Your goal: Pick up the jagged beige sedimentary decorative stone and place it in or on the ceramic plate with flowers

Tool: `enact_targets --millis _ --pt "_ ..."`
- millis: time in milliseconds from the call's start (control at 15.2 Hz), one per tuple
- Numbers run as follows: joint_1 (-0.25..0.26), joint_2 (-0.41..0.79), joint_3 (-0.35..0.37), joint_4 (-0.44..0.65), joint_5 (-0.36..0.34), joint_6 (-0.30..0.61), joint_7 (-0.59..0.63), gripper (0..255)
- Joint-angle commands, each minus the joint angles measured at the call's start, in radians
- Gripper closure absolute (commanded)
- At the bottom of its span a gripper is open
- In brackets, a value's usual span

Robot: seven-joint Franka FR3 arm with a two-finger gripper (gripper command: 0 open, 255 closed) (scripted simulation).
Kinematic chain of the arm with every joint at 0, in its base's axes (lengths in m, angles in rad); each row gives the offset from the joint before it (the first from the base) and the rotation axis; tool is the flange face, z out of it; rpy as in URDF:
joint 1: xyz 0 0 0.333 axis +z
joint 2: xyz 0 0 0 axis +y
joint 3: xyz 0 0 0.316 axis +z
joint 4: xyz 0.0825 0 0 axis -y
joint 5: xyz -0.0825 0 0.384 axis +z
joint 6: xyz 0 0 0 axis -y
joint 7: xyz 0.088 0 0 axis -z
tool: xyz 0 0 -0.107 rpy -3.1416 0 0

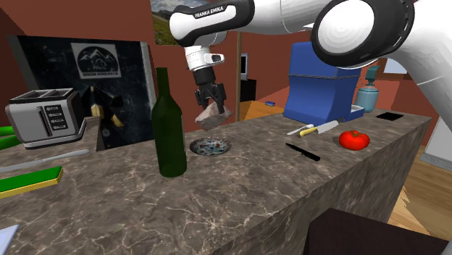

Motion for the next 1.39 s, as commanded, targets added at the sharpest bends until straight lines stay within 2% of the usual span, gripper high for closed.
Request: enact_targets --millis 0,924,1320 --pt "0.0 -0.001 0.0 -0.023 0.0 0.023 0.003 255" --pt "-0.008 -0.008 0.002 -0.232 0.0 0.223 0.021 255" --pt "-0.008 -0.008 0.002 -0.232 0.0 0.223 0.021 255"
